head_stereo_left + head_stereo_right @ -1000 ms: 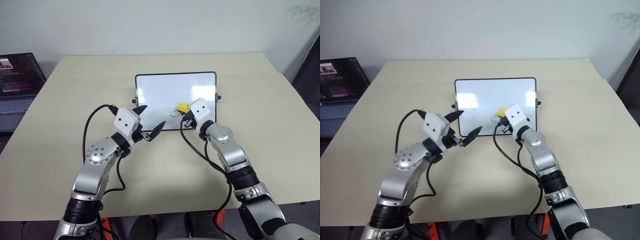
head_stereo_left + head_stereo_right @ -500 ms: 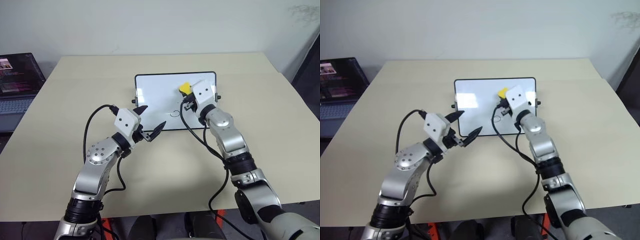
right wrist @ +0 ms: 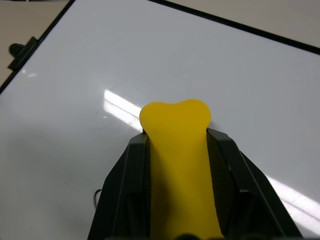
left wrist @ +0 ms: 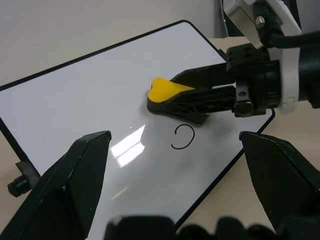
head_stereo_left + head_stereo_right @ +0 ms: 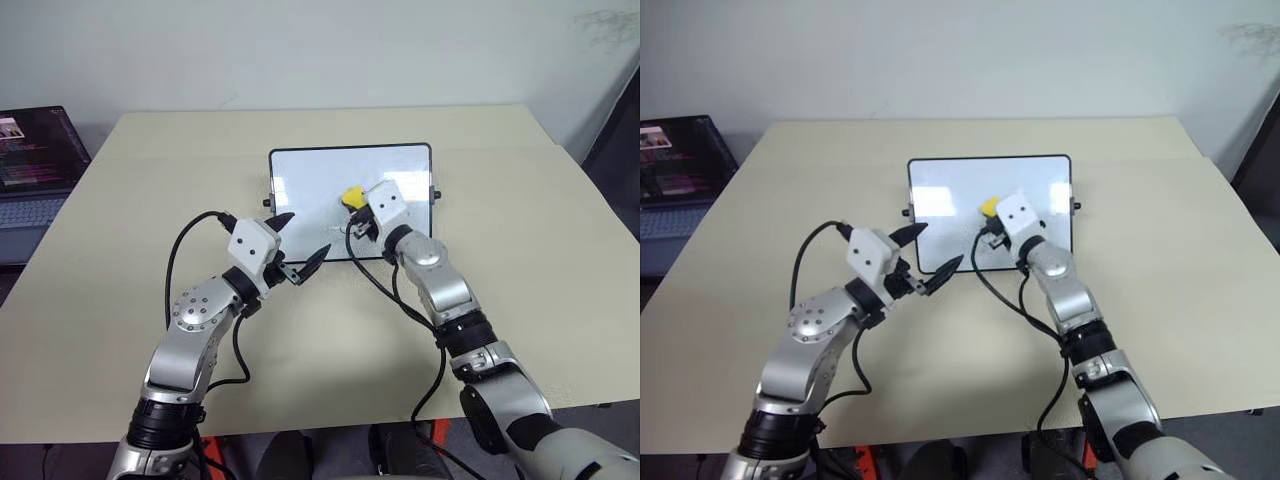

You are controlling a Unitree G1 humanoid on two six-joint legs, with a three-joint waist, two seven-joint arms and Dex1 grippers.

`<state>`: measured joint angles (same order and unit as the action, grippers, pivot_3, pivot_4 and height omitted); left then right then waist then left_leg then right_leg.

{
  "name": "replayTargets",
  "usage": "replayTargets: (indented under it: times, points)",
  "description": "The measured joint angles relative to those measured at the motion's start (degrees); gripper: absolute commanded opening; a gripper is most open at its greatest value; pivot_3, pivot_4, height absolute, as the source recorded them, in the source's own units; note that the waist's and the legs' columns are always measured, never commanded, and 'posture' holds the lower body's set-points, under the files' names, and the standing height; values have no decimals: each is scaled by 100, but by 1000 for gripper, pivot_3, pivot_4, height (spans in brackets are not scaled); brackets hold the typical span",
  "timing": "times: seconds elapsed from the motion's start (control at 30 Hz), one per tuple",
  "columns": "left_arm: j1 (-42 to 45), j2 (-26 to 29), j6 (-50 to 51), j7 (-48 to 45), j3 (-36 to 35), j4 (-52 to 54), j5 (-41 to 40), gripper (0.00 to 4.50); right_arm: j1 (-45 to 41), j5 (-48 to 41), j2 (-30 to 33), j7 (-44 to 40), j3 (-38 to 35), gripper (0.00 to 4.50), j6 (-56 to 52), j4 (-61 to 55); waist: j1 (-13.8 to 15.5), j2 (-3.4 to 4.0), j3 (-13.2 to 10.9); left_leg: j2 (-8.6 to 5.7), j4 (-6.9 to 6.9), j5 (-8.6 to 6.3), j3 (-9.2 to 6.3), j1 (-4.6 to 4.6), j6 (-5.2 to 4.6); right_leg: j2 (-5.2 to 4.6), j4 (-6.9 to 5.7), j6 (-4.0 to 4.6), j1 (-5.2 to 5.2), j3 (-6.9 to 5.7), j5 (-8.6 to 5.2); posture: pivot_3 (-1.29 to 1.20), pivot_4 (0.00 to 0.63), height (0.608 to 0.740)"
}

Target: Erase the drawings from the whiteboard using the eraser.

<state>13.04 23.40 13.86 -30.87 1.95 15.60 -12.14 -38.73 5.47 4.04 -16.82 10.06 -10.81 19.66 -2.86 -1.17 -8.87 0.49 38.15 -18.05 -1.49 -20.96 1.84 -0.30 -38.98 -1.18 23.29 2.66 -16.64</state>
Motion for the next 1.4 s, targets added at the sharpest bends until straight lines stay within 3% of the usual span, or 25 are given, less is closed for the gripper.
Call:
replayTargets:
  times: [0.6,0.93,1.17,1.4]
  points:
    - [10,0,56,-11,1,29,-1,4500,362,1,114,-68,65,1238,-605,-662,15,0,0,-1,3,0,-1,1,0,0,-3,0,-1,-1,0,0,150,740]
    - [26,-6,53,-13,3,14,-1,4500,690,-61,580,-156,-118,1238,-1144,-1361,62,0,0,-1,2,0,0,0,0,0,-1,0,-1,-1,0,0,150,740]
    - [1,-9,56,-20,1,19,-7,4500,959,-272,826,-201,-458,1238,-1773,-2471,69,0,0,-1,-2,0,-1,-1,0,0,2,0,0,-1,0,0,150,740]
    - [-558,5,219,-13,4,463,-48,4500,1978,-402,1055,-215,-568,1238,-2454,-3825,108,0,0,-1,-3,-1,-2,-3,-1,0,6,-1,0,1,0,0,150,740]
